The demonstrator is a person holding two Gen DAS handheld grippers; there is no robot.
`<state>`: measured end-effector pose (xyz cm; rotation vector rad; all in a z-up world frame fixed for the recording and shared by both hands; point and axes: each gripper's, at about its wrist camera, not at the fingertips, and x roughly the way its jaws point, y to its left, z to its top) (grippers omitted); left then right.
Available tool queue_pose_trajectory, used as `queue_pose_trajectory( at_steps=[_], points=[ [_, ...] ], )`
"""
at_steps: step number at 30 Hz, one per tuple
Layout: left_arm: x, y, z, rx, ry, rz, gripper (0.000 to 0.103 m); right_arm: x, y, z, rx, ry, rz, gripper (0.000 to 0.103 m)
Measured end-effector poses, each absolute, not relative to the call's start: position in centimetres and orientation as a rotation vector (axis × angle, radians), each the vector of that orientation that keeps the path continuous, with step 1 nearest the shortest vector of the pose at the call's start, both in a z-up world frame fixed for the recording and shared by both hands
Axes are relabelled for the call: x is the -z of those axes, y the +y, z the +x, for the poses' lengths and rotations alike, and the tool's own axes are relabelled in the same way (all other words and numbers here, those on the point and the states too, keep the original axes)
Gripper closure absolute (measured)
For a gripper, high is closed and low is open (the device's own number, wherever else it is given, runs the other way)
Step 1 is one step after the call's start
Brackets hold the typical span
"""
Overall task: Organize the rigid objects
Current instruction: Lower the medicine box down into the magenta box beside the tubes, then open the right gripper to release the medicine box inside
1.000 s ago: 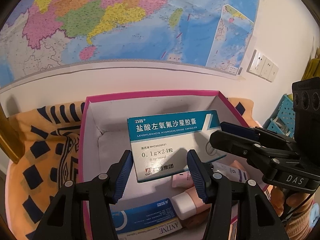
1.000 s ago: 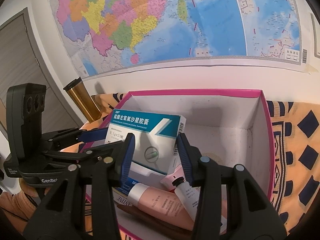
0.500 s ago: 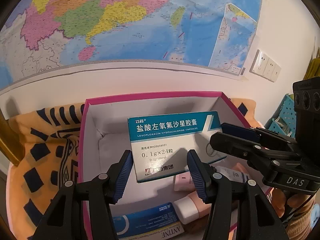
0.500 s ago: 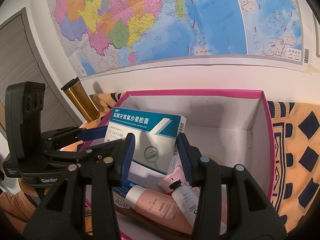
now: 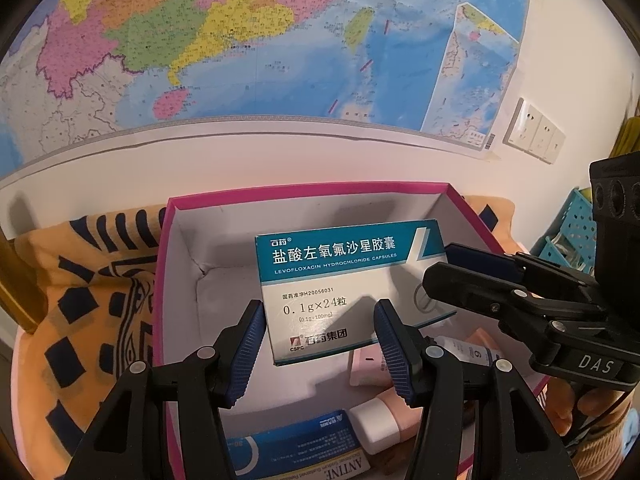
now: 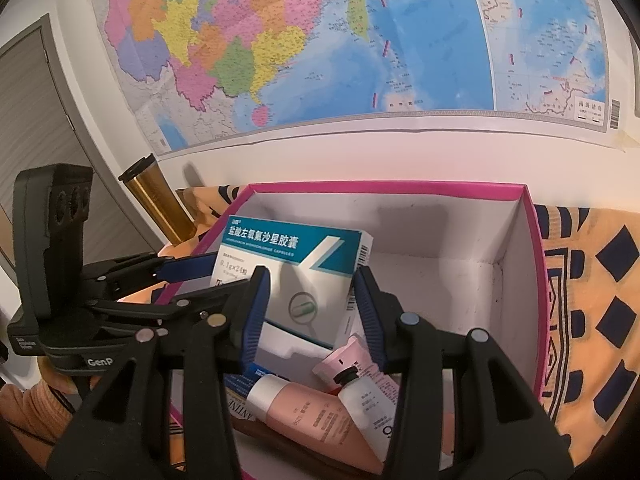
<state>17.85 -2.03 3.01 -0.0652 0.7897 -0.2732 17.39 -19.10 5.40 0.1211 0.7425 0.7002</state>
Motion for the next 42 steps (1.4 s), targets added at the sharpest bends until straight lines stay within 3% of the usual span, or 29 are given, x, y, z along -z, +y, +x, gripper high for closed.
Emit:
queue_pose_trajectory(
  at_steps=[42],
  points=[
    [-2.1,-3.0,21.0,0.258,0.862,-0.043,0.047,-5.6,-18.4,19.2,-0.68,0.787,0.081,0.056]
  ],
)
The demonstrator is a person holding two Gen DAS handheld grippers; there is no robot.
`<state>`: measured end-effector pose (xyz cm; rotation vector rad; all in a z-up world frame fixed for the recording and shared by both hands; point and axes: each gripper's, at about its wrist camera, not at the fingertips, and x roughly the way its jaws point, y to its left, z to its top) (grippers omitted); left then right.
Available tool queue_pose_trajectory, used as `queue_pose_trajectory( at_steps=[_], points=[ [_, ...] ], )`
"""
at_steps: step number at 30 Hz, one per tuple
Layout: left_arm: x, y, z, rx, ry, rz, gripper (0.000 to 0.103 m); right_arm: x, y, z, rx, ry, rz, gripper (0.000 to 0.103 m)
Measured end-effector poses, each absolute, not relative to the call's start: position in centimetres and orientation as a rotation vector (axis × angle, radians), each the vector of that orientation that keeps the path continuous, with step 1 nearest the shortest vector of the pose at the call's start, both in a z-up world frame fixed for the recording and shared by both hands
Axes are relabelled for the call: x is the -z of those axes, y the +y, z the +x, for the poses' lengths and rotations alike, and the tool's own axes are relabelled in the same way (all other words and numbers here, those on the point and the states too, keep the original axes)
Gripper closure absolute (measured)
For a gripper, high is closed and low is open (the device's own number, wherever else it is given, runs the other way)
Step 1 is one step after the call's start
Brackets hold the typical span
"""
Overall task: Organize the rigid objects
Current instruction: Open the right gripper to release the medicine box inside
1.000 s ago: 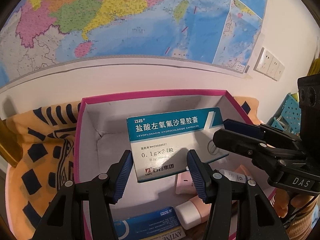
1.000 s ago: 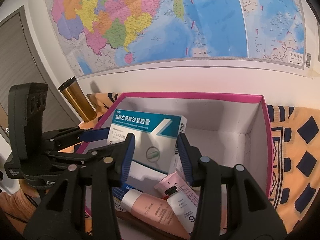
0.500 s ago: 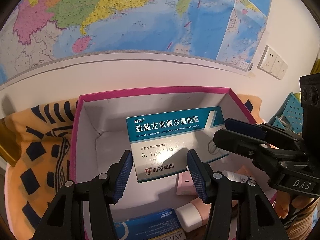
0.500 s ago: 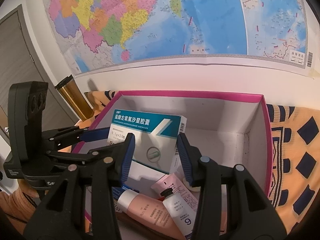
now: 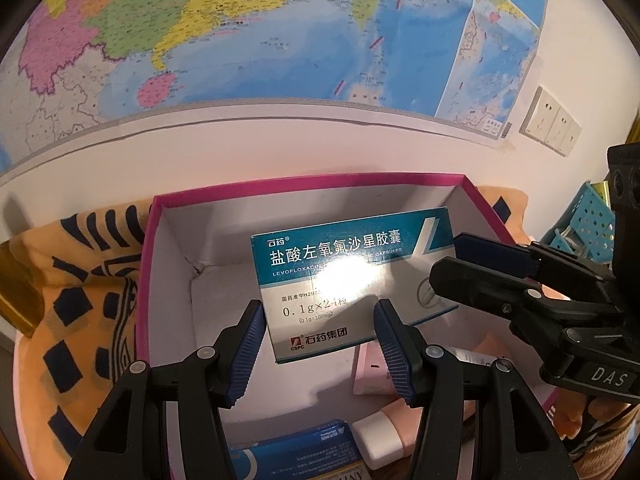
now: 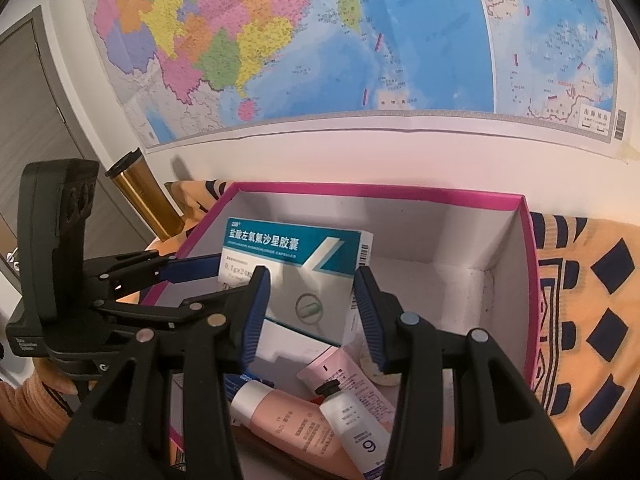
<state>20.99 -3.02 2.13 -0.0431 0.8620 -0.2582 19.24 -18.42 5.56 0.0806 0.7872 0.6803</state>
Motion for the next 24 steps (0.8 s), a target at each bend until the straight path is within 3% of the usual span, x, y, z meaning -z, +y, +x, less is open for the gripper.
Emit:
queue_pose_trajectory(
  at_steps=[24],
  points=[
    [-2.4,-4.9,23.0,0.268,0.91,-0.003,0.047,-6.4,-19.5,21.0,-0.641,0.803,0.069,0.056]
  ],
)
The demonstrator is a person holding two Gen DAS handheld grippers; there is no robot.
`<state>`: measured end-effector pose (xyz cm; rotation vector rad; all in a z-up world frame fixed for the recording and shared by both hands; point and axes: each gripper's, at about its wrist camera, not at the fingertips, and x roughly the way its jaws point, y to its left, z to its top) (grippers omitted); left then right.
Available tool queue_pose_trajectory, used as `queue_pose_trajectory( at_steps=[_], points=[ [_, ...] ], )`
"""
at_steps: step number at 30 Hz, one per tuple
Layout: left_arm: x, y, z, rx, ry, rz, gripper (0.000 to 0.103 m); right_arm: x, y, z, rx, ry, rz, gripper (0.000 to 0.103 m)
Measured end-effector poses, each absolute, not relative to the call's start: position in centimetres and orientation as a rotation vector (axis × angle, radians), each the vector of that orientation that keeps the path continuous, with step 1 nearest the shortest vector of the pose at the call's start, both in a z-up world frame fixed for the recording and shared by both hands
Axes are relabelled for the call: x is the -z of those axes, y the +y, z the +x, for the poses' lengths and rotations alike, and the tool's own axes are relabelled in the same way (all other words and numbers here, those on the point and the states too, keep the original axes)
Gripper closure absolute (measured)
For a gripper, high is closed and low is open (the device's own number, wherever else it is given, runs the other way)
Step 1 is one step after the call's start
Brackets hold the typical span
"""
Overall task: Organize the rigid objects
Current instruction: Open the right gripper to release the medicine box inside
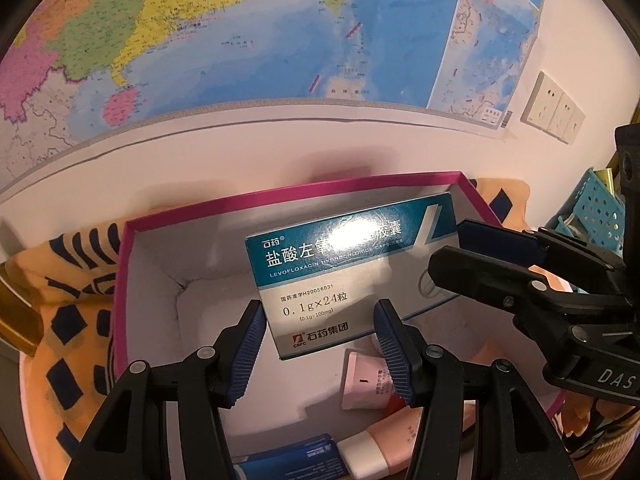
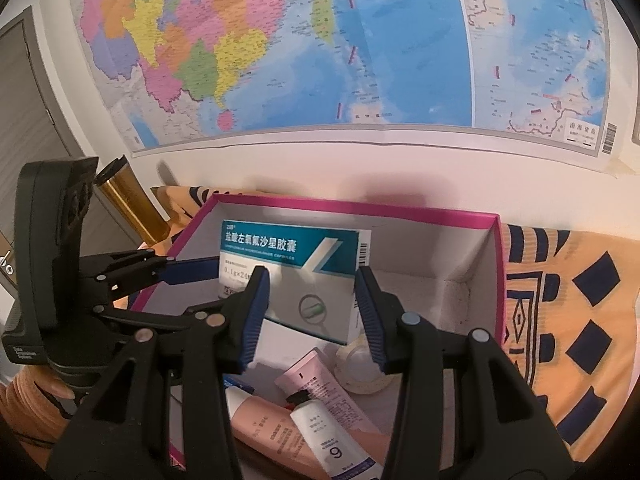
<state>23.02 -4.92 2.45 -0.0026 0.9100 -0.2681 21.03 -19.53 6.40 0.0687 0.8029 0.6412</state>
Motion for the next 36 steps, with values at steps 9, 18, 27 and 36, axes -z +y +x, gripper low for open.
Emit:
queue_pose_trajectory(
  at_steps=[9,18,27,36],
  points=[
    [-2.2,-4.9,23.3,0.265,0.924,-0.003,0.047,-6.0,-19.6,21.7,-0.641,0.83,0.076,0.056],
    [-2.0,-5.3,24.1,0.261,0.95,0.006,0.047,-5.9,-19.8,22.2,-0.634,0.849,0.077,0.056],
    [-1.4,-5.2,24.8,0.258,0.983,0.001,0.047,-5.4,-19.4,23.0,-0.631,0.876,0.065,0.056],
    [-0.4,-5.3,25.4,0.245,1.024,0.021,0.047,-4.4,-18.9,24.0,-0.624,0.923,0.061,0.056]
  ],
)
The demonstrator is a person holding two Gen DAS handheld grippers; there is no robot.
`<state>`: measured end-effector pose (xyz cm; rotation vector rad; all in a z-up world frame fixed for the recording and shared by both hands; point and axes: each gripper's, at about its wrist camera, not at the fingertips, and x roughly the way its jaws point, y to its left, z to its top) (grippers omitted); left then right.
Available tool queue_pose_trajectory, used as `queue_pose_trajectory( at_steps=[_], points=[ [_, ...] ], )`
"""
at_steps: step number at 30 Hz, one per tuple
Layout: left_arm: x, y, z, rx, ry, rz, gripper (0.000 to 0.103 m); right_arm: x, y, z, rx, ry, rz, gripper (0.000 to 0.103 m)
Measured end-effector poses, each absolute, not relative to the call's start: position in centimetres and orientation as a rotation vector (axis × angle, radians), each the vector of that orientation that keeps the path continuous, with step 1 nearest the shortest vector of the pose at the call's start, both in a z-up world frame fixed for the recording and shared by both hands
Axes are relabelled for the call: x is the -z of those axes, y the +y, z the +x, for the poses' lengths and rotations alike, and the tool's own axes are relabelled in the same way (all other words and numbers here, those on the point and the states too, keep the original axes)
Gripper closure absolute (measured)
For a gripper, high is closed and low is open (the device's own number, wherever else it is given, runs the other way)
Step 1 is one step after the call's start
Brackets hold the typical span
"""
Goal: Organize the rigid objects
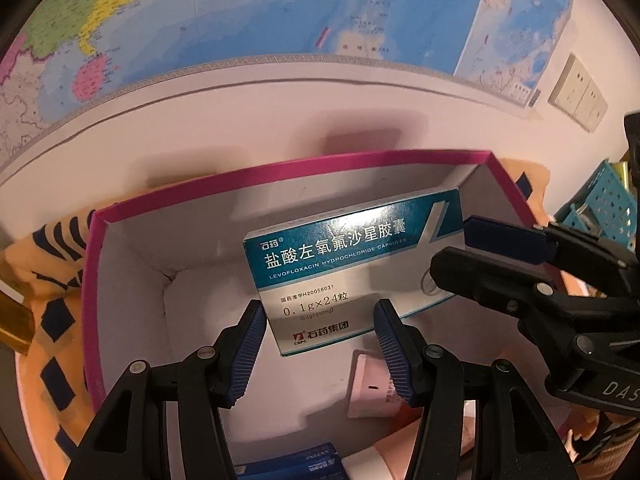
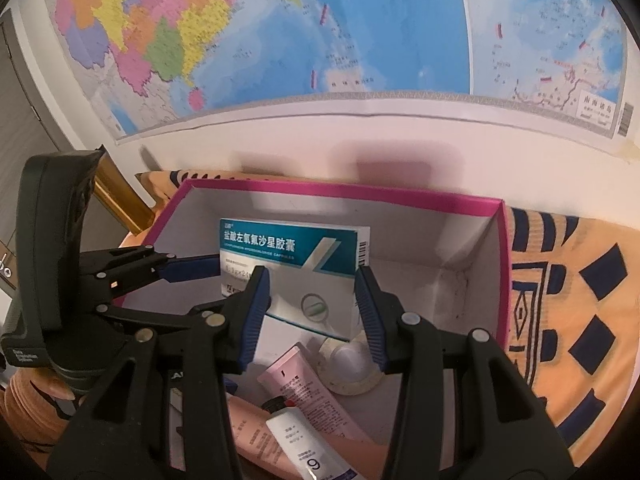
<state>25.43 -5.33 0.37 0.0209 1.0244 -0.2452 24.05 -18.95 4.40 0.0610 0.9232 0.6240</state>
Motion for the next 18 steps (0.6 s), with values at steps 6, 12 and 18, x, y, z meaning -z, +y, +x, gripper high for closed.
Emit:
queue_pose_trajectory(
  at_steps=[6,12,18],
  points=[
    [0.5,-5.8,25.9,0.193,1.064,0.061,0.046,-3.8,-18.8,24.8,-0.61,0.963,0.074,0.056],
    [-0.8,-5.1,24.3,0.186,0.99,0.049,0.045,-4.3,-19.0,24.0,-0.613,0.938,0.078,0.056],
    [-4.7,-3.6,17.5,0.196,0.713,0.041,0.012,-6.9,-20.5,19.9,-0.658,0.806,0.076,0.047]
  ],
)
